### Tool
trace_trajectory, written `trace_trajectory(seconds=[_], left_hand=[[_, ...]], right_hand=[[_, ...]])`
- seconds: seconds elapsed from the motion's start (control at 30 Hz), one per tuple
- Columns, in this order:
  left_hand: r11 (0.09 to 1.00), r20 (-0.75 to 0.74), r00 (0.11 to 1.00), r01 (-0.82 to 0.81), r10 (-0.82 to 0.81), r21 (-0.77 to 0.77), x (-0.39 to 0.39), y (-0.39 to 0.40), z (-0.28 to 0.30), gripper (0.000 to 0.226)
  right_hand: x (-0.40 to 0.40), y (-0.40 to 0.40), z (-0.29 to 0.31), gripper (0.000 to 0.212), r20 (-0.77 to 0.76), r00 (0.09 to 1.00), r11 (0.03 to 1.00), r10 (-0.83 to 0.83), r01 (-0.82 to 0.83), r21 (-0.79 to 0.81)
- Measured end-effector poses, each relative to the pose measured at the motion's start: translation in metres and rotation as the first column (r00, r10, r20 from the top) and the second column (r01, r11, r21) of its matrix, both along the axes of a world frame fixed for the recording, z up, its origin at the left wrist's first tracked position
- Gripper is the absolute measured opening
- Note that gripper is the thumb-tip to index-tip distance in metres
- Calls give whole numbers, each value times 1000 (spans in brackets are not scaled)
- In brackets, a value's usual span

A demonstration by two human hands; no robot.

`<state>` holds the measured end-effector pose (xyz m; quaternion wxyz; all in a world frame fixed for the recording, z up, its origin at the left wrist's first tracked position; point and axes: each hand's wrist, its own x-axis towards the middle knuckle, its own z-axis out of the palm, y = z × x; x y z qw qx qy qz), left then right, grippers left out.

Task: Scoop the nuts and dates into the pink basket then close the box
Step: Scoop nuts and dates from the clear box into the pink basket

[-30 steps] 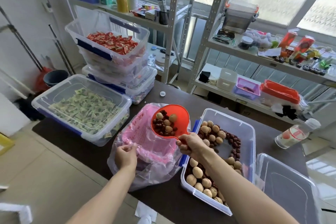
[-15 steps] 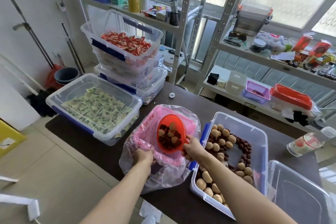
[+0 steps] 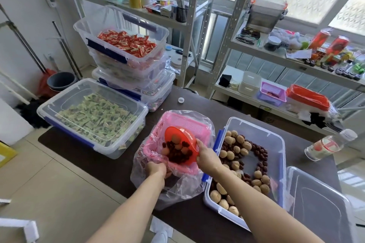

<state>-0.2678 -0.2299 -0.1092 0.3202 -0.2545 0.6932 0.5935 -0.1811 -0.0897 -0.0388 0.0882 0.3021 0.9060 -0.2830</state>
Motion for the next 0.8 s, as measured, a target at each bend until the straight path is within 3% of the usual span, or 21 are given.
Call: trace_trajectory(seconds=[0.33, 0.53, 0.67, 0.8], left_hand=[[998, -21, 998, -51, 51, 32, 6, -2, 17, 32], [996, -59, 995, -88, 86, -32, 12, -10, 19, 52], [995, -110, 990, -91, 87, -33, 18, -10, 29, 36], [1000, -212, 977, -28, 27, -1, 30, 3, 43, 19]], right_hand=[[5, -1, 13, 82, 43, 996, 953, 73, -83, 292], [10, 0, 19, 77, 19, 998, 919, 64, -66, 390], [12, 7, 23, 81, -29, 999, 919, 24, -11, 394], [15, 21, 27, 84, -124, 990, 953, -65, 99, 287]])
